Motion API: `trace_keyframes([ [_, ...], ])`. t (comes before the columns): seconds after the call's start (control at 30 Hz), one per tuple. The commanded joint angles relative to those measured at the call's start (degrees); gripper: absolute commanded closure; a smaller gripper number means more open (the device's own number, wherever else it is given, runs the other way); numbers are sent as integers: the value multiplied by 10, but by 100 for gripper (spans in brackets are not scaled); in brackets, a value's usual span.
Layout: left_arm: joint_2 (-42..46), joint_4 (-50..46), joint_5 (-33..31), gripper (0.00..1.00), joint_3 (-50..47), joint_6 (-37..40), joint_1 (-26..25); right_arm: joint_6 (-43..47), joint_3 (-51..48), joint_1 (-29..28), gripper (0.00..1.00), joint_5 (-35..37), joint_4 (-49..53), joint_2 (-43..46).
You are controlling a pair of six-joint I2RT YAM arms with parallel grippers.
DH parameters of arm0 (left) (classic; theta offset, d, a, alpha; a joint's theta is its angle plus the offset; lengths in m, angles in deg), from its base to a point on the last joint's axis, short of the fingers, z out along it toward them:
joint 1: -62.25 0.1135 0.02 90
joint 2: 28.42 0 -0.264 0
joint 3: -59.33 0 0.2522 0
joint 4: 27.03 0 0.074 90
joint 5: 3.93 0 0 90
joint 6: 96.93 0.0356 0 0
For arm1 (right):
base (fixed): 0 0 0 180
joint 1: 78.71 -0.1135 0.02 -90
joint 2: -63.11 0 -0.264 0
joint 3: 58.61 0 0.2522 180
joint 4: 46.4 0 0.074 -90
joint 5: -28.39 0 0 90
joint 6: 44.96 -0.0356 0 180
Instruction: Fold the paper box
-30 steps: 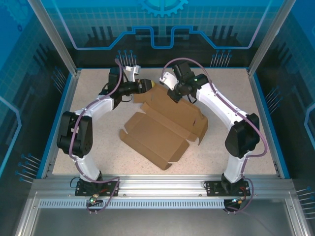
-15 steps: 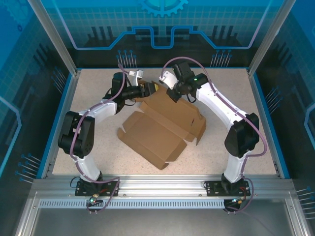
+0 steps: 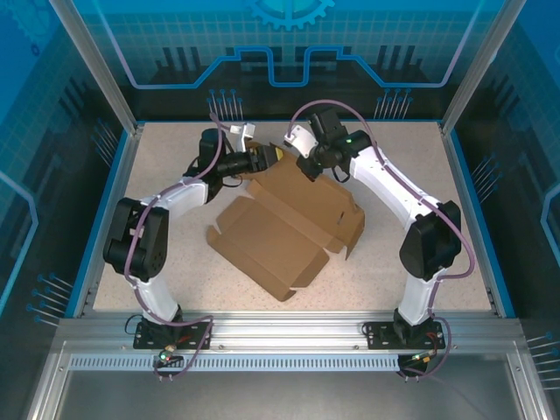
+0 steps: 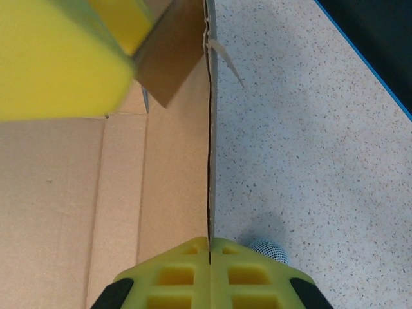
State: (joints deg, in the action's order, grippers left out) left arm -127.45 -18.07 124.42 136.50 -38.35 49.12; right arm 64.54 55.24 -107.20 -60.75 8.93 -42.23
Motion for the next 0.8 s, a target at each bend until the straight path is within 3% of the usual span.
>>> trace_keyframes([
  [0.0,74,-41,-67,33,-57,76,13,-6,-9,14,100,-25,-2,29],
  [0.17,136,-43,-159,27,-163,134,13,-12,-17,24,100,-39,-2,28],
  [0.33,110,-92,-205,26,-177,171,13,-18,-4,32,100,-48,5,17],
  [0.77,-40,-98,-209,28,-105,145,13,-18,9,33,100,-56,9,5],
])
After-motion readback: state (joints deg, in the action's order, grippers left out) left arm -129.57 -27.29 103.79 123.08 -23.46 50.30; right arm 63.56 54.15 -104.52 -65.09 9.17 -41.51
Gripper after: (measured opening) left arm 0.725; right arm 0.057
